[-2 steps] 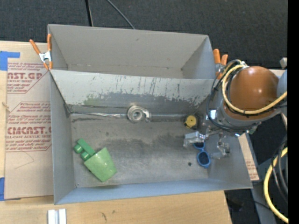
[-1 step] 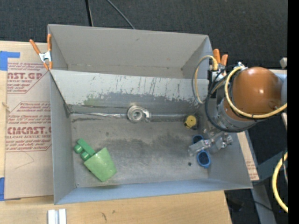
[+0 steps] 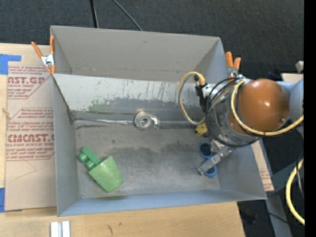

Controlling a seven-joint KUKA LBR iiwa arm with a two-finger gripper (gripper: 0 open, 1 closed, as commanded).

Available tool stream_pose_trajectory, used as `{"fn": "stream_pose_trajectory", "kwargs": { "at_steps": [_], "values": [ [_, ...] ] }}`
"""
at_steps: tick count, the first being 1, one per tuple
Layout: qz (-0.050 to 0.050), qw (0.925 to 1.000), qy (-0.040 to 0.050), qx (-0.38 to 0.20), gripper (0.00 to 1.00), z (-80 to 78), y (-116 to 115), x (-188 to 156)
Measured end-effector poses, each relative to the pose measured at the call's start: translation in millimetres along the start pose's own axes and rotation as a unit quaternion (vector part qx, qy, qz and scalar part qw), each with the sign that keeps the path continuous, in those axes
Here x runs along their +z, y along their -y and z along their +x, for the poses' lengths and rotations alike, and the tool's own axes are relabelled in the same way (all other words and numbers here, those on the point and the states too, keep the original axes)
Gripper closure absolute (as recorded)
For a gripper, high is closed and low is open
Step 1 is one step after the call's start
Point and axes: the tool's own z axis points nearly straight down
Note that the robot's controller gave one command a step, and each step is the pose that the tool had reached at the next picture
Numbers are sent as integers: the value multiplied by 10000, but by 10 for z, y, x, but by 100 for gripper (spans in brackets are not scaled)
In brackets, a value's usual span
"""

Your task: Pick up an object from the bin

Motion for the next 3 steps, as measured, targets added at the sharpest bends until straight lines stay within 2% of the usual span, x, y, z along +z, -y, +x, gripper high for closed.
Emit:
{"fn": "stream_pose_trajectory", "kwargs": {
  "at_steps": [1, 2, 3],
  "values": [
    [-48, 10000, -3, -9, 0, -68, 43, -4],
    [-47, 10000, -35, 7, 100, -29, 25, -1],
    [-61, 10000, -52, 16, 100, -47, 42, -303]
  ]
}}
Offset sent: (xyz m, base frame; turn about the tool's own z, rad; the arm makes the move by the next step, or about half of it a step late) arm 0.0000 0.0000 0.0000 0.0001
